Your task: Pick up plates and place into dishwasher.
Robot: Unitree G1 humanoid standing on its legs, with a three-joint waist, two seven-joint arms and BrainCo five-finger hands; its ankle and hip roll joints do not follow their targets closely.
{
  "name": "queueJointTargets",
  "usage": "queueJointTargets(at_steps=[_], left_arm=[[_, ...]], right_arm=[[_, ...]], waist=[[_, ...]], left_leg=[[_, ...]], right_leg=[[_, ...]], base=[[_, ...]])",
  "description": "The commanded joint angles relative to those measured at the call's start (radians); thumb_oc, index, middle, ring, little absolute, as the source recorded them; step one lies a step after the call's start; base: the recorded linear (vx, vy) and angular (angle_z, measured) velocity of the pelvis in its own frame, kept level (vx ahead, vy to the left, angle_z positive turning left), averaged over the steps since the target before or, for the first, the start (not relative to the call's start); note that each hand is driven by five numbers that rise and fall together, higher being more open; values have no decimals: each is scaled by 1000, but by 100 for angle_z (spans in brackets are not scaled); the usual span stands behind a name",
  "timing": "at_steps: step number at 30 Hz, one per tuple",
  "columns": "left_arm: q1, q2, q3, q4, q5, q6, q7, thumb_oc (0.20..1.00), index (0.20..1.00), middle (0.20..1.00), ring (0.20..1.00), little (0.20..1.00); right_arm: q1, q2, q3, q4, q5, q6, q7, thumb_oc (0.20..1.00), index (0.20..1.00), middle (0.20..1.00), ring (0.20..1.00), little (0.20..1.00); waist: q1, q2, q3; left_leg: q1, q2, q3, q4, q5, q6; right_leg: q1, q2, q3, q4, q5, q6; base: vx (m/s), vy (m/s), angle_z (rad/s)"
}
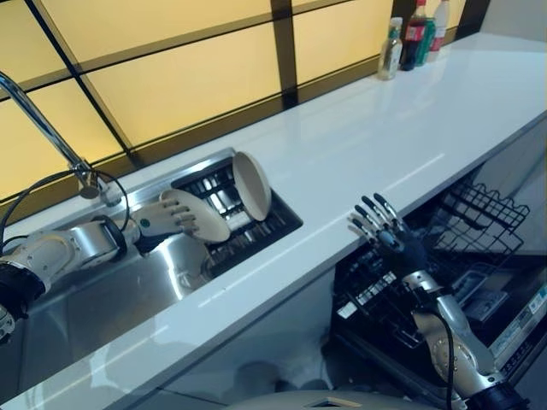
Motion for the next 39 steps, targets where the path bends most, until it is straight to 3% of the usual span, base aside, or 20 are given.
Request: queueJointTargets(at_steps=[1,8,14,20,30,31,32,33,39], left_arm=[[32,-1,126,91,42,82,57,1000,1000,1000,1000,1000],[85,-41,173,159,83,140,177,1000,1000,1000,1000,1000],[111,-71,196,167,70,117,220,1000,1000,1000,1000,1000],[99,-67,182,172,55,135,173,1000,1000,1000,1000,1000],[116,-95,187,205,131,178,237,1000,1000,1000,1000,1000],[116,-97,186,205,136,186,237,592,592,592,592,592],[116,-98,184,208,142,194,244,457,457,457,457,457],[114,-101,184,216,144,199,250,200,200,200,200,200],[110,-112,182,223,148,209,254,200,200,200,200,200]], right_arm=[[-11,-17,10,-70,23,-37,13,1000,1000,1000,1000,1000],[-1,-19,7,-80,24,-21,12,1000,1000,1000,1000,1000],[-3,-14,10,-73,23,-23,15,1000,1000,1000,1000,1000],[-9,-15,17,-65,33,-22,21,1000,1000,1000,1000,1000],[-8,-19,15,-73,28,-19,4,1000,1000,1000,1000,1000],[-8,-19,16,-73,28,-20,3,1000,1000,1000,1000,1000],[-9,-20,18,-73,28,-23,0,1000,1000,1000,1000,1000],[-9,-20,19,-73,27,-23,1,1000,1000,1000,1000,1000],[-9,-16,19,-69,31,-21,10,1000,1000,1000,1000,1000]], waist=[[-21,-40,-21],[-25,-45,-23],[-26,-47,-22],[-26,-47,-25],[-29,-45,-20],[-29,-45,-19],[-29,-45,-18],[-31,-45,-18],[-35,-47,-15]], left_leg=[[-11,-20,10,10,-60,52],[-10,-16,15,9,-57,49],[-9,-14,20,11,-55,49],[-7,-11,23,11,-53,46],[-7,-11,19,12,-51,46],[-8,-11,19,12,-50,46],[-8,-11,19,13,-50,45],[-8,-11,20,12,-50,45],[-5,-8,28,12,-48,43]], right_leg=[[-63,-39,2,16,27,113],[-60,-38,3,10,31,112],[-61,-36,4,13,28,110],[-57,-36,0,10,28,109],[-57,-36,1,13,27,107],[-57,-36,1,13,27,108],[-57,-36,1,14,27,108],[-58,-36,1,14,26,108],[-57,-35,1,16,26,109]], base=[[0,0,0],[0,0,0],[0,0,0],[0,0,0],[12,0,-3],[0,0,0],[0,0,0],[0,0,0],[0,0,0]])
